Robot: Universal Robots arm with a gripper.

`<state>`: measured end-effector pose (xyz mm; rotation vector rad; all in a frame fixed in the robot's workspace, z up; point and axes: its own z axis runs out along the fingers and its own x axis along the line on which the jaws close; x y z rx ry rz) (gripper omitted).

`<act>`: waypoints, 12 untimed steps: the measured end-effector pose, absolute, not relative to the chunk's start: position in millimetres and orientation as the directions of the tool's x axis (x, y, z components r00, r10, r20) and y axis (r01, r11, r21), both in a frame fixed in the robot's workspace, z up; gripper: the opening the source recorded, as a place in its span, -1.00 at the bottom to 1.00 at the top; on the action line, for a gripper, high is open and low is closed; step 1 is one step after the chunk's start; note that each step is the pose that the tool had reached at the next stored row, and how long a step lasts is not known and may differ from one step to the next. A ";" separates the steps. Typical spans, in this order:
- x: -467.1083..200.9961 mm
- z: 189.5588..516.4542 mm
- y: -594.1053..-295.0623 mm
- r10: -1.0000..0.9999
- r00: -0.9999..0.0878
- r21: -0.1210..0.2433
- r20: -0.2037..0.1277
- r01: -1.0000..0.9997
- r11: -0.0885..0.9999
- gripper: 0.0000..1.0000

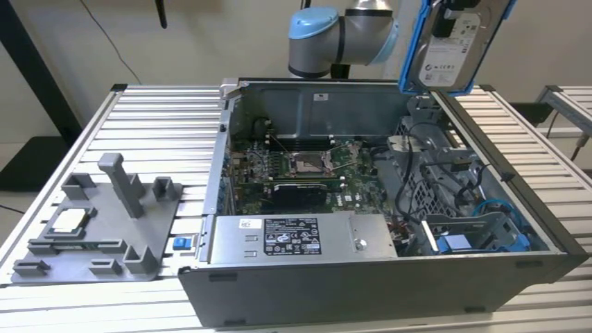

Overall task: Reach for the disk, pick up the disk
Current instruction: 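Pick up the disk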

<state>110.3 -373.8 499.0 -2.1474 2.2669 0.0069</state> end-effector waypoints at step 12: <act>108.1 498.8 -425.6 -0.998 -0.054 -0.010 -0.020 -0.998 0.054 -1.00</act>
